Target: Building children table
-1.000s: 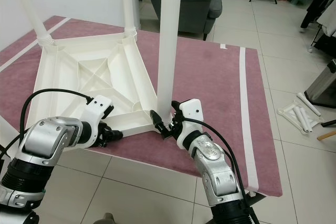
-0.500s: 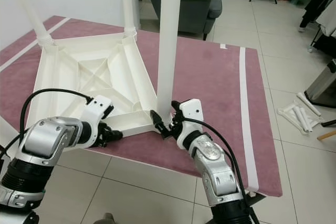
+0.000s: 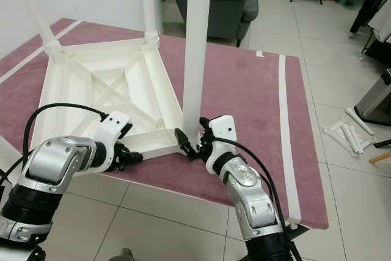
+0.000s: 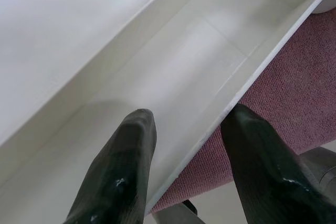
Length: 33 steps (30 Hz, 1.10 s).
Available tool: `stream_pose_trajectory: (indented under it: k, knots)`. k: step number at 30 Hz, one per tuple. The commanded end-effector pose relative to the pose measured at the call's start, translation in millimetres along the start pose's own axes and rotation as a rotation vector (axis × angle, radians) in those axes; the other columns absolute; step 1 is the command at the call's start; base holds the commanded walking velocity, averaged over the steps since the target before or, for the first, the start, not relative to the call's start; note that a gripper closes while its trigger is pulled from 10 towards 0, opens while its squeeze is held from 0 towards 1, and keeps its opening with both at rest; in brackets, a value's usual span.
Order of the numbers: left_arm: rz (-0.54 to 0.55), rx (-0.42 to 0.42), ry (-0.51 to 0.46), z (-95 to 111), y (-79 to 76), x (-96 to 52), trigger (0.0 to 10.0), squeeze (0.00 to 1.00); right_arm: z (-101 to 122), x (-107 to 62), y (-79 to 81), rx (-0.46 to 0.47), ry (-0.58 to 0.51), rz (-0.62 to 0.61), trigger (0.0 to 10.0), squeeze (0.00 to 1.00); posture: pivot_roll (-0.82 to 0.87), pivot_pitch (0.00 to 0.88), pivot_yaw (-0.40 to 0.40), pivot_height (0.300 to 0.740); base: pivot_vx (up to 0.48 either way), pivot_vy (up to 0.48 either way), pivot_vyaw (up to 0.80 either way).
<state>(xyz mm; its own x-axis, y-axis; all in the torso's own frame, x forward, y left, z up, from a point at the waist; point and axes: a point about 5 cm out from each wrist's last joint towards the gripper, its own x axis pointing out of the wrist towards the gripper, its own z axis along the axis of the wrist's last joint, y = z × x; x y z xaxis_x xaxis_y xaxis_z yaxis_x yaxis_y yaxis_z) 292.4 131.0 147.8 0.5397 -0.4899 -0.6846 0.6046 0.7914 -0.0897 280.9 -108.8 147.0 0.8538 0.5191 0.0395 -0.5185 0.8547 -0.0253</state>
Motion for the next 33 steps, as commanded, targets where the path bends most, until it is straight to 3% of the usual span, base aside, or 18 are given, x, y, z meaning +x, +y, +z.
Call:
stream_pose_trajectory:
  k: [1,20,21,26,33]
  knots:
    - [0.134,0.644,-0.799,70,-16.1,-33.4,10.0,0.00,2,0.7,-1.8,-0.001,-0.010,-0.007,10.0,0.00,0.16,0.000,-0.040,0.740,0.000,0.000,0.00]
    - [0.134,0.644,-0.799,70,-16.1,-33.4,10.0,0.00,2,0.7,-1.8,-0.001,-0.010,-0.007,10.0,0.00,0.16,0.000,-0.040,0.740,0.000,0.000,0.00]
    - [0.134,0.645,-0.798,70,-16.3,-33.0,10.0,0.00,1,-0.4,-1.5,0.001,-0.007,-0.010,10.0,0.00,0.16,0.000,0.000,0.740,0.000,0.000,0.00]
    - [0.189,0.599,-0.874,88,-15.9,-51.4,10.0,0.00,8,2.4,-9.9,-0.008,-0.048,-0.088,10.0,0.00,0.17,0.000,0.000,0.740,0.000,0.000,0.00]
    - [0.189,0.598,-0.874,88,-16.1,-51.4,10.0,0.00,7,2.7,-9.2,-0.007,-0.046,-0.085,10.0,0.00,0.17,0.000,0.000,0.740,0.000,0.000,0.00]
